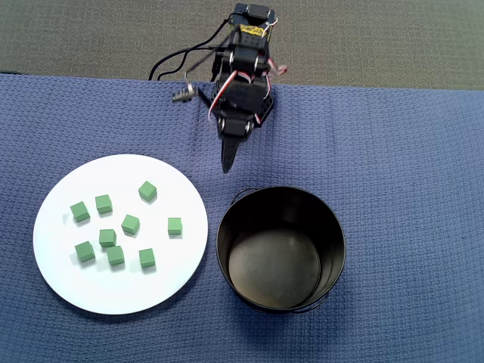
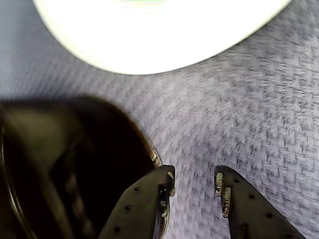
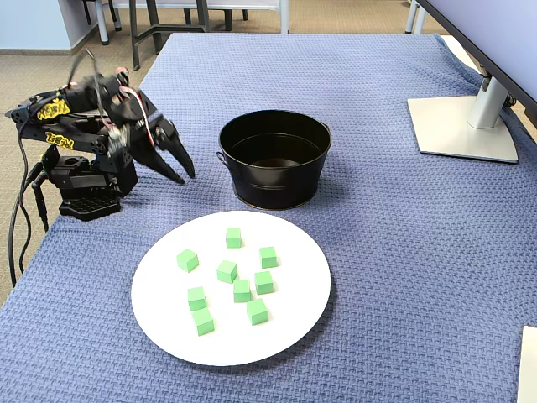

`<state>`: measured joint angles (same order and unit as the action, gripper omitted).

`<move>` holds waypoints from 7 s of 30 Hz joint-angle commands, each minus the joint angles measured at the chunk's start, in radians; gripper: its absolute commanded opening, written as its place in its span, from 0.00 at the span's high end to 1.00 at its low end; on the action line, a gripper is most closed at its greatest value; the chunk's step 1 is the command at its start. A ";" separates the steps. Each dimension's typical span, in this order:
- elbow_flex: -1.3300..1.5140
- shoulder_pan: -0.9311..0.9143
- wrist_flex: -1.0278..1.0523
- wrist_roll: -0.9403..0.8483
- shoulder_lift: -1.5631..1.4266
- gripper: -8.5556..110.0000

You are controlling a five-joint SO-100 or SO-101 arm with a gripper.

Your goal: Pick up the green cubes from the white plate and place them in the black recipient

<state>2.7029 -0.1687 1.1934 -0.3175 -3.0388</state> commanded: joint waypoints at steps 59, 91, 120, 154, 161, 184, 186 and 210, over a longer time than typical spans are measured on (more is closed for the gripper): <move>-0.782 -0.609 -0.434 -1.626 1.338 0.75; -0.611 -0.575 -0.554 -1.451 1.374 0.71; -0.517 -0.561 -0.684 -1.402 1.416 0.93; -1.396 0.173 0.084 -0.402 1.215 0.93; -1.382 0.359 0.058 -0.311 1.353 0.73; -1.439 -0.232 0.097 0.044 1.588 0.72; -1.434 -0.245 0.048 0.103 1.651 0.72; -1.388 -0.221 0.218 -0.235 1.703 0.71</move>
<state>1.3162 -0.3359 1.3913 -0.3728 -1.2609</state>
